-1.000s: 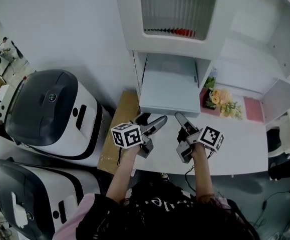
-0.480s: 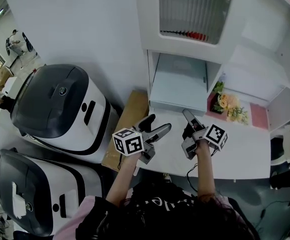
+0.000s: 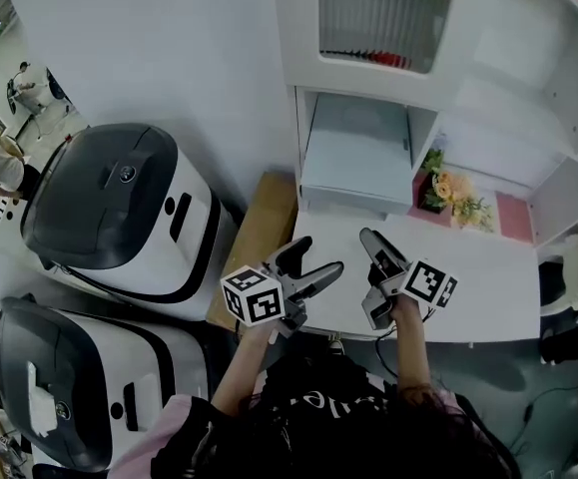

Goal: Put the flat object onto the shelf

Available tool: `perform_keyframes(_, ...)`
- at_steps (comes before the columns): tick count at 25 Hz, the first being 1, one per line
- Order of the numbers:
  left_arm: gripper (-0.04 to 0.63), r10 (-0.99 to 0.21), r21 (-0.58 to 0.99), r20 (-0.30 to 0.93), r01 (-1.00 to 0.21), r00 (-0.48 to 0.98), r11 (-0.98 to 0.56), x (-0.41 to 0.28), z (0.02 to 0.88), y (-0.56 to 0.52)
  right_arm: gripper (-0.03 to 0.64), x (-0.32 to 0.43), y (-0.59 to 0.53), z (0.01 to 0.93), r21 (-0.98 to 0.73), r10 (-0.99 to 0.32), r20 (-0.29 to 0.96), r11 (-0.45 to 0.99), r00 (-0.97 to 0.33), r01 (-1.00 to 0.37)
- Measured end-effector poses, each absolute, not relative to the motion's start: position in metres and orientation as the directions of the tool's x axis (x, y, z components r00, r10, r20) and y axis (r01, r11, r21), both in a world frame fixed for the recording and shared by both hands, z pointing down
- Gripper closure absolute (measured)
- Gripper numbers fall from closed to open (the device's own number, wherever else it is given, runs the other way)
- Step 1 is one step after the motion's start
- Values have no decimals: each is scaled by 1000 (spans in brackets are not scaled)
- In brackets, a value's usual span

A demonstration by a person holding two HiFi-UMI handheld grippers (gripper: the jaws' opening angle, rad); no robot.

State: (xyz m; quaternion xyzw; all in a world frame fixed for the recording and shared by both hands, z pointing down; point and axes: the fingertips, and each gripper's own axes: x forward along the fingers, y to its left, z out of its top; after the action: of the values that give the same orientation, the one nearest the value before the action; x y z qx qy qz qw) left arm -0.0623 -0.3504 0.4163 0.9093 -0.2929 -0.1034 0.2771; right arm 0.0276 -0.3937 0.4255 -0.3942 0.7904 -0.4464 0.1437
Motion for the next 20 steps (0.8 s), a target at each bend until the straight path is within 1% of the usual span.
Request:
perform_keyframes(3, 141, -573, 554, -23, -467, 819, -689, -64, 416, -330, 416, 21, -372, 422, -792, -750, 122, 322, -650, -520)
perform_keyframes(11, 143, -485, 555, 19, -413, 874, -722, -71, 438, -262, 447, 5, -307, 424, -805, -771, 66, 333, -633, -490)
perform_keyframes(14, 143, -461, 577, 33, -394, 887, -716, -76, 456, -243, 459, 5, -281, 440, -809, -796, 101, 283, -597, -515)
perform_keyframes(20, 143, -429, 612, 36, -359, 902, -705, -80, 476, -213, 485, -1, -238, 459, -807, -799, 148, 244, -583, -539)
